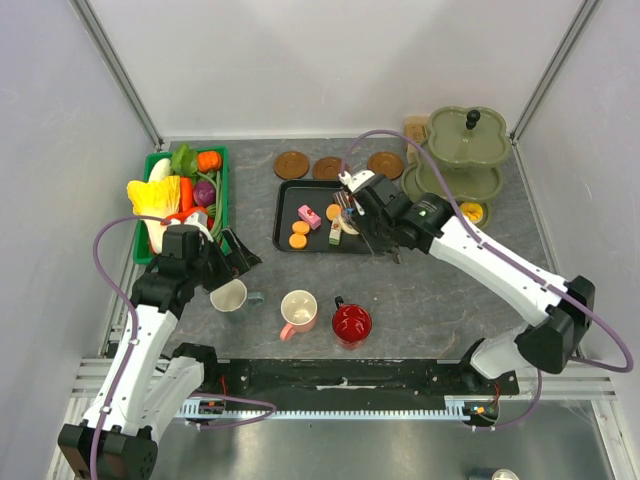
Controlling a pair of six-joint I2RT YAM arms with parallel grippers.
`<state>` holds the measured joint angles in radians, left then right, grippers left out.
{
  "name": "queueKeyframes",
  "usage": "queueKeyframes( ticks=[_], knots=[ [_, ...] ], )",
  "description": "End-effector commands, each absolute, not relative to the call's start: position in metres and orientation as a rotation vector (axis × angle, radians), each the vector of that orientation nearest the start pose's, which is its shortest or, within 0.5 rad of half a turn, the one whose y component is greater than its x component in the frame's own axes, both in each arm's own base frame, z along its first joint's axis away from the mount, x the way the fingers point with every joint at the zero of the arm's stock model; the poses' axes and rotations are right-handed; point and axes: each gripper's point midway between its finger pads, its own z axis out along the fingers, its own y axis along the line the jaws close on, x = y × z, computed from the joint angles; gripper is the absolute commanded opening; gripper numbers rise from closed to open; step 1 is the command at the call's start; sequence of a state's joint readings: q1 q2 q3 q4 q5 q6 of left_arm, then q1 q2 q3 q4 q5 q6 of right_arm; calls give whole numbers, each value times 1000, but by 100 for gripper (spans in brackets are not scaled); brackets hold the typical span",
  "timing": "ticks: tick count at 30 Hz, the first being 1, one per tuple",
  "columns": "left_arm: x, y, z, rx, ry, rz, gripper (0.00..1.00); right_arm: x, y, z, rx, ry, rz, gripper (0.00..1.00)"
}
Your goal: Serve the afternoon tea
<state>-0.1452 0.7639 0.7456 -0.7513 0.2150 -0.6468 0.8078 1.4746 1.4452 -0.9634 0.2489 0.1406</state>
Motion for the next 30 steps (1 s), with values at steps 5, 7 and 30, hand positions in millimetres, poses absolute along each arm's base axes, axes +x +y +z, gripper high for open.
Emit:
queueKeyframes(
  ticks=[5, 7, 30],
  knots=[
    [218, -95, 166, -463, 2322, -654, 99, 289, 206, 265, -461, 2240, 0, 15],
    [218, -96, 166, -461, 2322, -654, 99, 299, 203, 267, -396, 2231, -47, 15],
    [217, -96, 165, -462, 2326, -659, 99, 452, 137, 189, -138, 2333, -597, 14]
  ],
)
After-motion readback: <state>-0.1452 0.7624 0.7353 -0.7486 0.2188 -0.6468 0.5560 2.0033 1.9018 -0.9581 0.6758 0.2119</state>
